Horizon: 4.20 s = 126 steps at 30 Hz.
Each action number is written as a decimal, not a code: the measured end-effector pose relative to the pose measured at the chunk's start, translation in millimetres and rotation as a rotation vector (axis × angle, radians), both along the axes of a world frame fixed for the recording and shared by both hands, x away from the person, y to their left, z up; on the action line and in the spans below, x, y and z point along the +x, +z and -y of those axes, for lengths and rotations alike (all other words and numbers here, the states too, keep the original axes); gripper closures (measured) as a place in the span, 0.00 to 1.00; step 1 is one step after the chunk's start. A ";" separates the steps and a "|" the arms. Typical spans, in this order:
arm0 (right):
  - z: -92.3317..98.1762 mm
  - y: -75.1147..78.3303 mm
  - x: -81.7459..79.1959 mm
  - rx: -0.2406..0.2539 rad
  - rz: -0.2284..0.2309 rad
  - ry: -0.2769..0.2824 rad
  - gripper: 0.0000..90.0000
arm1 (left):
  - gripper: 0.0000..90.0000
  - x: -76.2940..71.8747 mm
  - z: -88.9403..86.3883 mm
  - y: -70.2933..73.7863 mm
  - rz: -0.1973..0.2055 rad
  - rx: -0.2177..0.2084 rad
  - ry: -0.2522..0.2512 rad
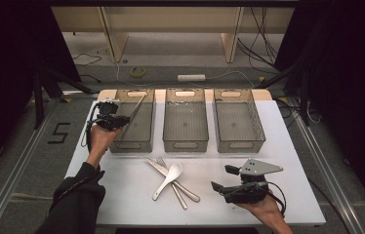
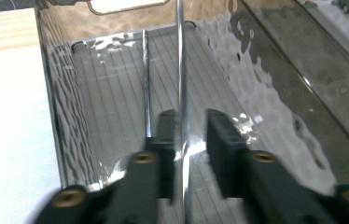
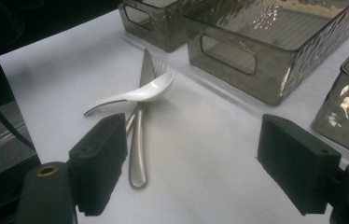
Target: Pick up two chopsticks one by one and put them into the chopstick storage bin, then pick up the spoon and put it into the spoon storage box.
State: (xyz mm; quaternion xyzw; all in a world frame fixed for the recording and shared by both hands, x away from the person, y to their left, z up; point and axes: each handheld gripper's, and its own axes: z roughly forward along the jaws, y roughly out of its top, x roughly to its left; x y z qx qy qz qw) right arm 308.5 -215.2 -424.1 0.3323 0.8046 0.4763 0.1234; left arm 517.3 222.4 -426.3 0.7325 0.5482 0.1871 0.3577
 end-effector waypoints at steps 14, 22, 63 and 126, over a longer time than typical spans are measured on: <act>2.9 1.6 -1.0 0.008 0.020 -0.016 0.28 | 0.32 -37.4 20.5 35.4 0.024 -0.096 -0.163; 4.7 1.2 -0.6 0.016 0.024 -0.027 0.27 | 0.23 -62.1 47.6 44.7 0.017 -0.068 -0.305; 8.7 0.1 1.2 0.030 0.026 -0.033 0.27 | 0.19 -129.4 91.8 25.5 -0.121 0.035 -0.469; 2.7 -2.8 0.2 -0.002 0.013 -0.018 0.28 | 0.68 -153.0 142.7 -34.8 -0.310 0.284 -0.591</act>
